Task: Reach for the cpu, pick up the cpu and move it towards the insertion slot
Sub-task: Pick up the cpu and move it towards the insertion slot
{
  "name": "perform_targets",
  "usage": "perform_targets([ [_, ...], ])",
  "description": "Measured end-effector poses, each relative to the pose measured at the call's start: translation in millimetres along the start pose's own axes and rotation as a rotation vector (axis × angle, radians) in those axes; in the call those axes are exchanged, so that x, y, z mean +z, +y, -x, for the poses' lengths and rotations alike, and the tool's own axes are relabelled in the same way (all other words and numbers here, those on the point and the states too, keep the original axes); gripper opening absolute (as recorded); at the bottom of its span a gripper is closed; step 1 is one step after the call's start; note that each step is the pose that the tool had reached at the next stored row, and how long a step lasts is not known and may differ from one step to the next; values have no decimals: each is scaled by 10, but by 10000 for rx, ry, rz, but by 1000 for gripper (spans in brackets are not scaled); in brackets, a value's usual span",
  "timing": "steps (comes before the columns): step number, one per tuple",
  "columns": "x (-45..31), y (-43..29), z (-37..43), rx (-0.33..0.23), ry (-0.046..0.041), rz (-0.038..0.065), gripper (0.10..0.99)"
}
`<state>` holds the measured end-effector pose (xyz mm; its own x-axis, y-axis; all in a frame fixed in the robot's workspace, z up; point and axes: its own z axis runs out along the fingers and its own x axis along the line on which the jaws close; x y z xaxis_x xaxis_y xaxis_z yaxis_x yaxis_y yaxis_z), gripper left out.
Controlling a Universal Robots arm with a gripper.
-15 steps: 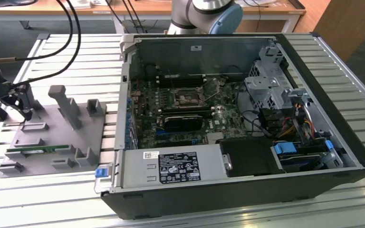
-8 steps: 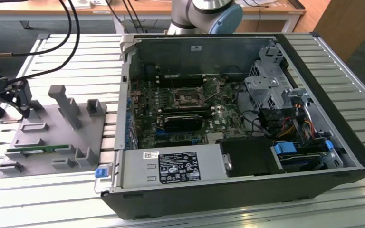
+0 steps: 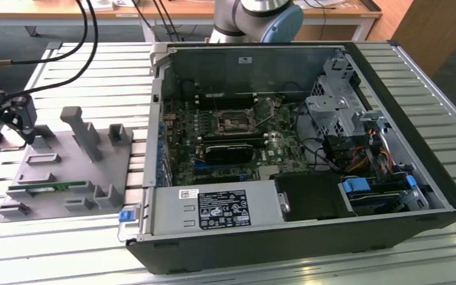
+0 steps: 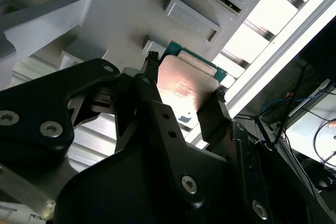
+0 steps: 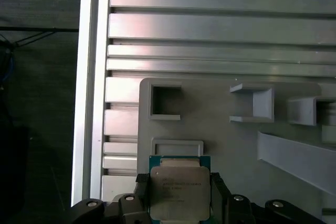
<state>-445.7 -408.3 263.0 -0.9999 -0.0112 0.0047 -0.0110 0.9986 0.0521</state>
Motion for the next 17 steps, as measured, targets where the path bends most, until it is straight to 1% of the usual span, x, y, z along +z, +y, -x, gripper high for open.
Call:
perform_targets([
  [5, -49, 6, 0, 0, 0, 0, 545],
  [17, -128, 19, 0, 1, -1, -7, 545],
])
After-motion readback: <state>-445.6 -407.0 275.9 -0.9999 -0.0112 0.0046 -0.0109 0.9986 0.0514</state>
